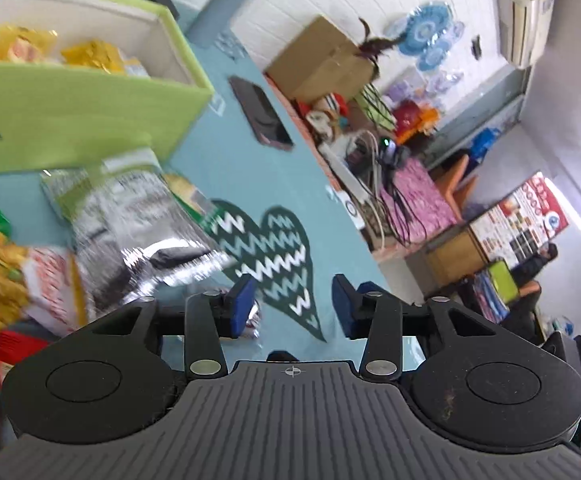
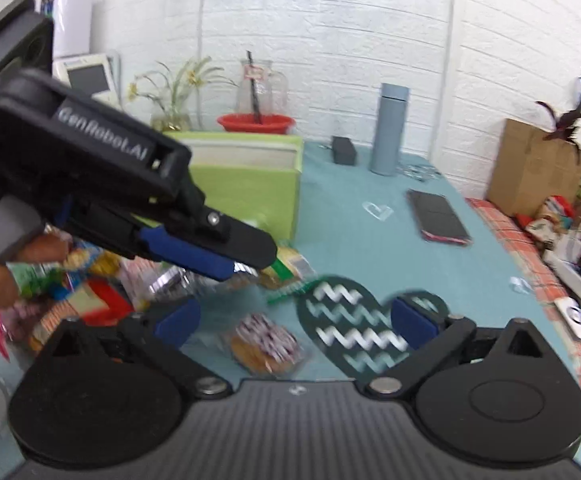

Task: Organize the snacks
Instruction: 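Grasp the wrapped round cookie on the table with the left gripper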

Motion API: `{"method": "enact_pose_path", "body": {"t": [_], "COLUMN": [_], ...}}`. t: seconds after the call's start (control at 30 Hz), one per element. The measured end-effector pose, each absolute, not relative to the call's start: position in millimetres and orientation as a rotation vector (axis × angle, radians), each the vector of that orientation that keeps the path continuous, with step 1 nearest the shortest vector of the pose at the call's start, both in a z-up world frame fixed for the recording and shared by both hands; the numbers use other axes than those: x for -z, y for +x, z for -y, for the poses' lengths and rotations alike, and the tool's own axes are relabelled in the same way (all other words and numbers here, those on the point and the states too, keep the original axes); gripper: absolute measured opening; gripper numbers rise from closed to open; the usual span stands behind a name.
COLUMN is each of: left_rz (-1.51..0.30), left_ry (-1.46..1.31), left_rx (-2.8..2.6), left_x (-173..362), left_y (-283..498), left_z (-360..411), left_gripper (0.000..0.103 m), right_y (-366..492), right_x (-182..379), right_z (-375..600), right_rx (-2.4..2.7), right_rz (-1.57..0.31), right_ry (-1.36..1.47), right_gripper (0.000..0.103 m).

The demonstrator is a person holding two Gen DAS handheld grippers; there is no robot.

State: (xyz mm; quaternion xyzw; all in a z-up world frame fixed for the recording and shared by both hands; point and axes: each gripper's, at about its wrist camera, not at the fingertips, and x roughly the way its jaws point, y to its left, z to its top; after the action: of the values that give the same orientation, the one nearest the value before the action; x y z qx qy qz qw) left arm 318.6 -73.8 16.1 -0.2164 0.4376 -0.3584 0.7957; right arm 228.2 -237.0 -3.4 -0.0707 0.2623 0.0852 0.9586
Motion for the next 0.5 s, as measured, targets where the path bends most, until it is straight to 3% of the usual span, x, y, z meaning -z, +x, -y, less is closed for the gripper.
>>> {"method": "enact_pose_path", "body": {"t": [0.07, 0.3, 0.5], "left_rz": [-0.961, -0.981, -1.002], "left_ry": [-0.426, -0.436, -0.452], "left_rx": [0.756, 0.708, 0.639], "left_x": [-10, 3, 5], "left_y": [316, 318, 328], "left_z": [86, 89, 77], "left_gripper": [0.039, 0.037, 0.037], "right_y": [220, 210, 236], "right_x": [10, 32, 31], "right_z": [247, 268, 240], "right_rx": [-0.157, -0.166, -0.29], "right_rz": [-0.571, -0.654, -0.589], "right_ry": [-0.101, 0.041, -0.129], "right_gripper": [0.1, 0.1, 0.1]}}
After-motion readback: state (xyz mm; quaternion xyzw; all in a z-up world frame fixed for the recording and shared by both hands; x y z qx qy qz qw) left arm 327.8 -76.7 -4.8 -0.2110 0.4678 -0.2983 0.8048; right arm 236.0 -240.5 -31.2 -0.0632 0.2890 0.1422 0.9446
